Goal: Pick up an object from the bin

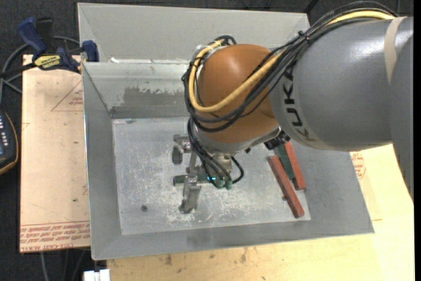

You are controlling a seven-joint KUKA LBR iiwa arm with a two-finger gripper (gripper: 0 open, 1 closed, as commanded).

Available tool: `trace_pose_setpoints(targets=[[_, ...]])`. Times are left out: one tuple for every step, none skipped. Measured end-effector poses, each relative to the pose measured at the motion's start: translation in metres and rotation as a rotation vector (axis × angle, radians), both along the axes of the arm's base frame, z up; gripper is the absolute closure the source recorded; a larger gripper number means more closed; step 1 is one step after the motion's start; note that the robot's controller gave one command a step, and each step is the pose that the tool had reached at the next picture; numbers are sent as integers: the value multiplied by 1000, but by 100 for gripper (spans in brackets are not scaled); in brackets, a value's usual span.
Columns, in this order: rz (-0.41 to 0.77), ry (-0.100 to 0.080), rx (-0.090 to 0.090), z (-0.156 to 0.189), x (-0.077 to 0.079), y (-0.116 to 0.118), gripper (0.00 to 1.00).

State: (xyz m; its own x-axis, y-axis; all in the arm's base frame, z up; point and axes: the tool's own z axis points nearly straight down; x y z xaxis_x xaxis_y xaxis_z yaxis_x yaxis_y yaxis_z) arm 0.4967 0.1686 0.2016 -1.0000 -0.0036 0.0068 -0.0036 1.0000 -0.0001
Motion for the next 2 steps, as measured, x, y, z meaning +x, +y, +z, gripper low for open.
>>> trace_pose_setpoints(targets=[[425,-2,1,-77,9,-55,0],[425,-11,1,-125,85,-89,0]])
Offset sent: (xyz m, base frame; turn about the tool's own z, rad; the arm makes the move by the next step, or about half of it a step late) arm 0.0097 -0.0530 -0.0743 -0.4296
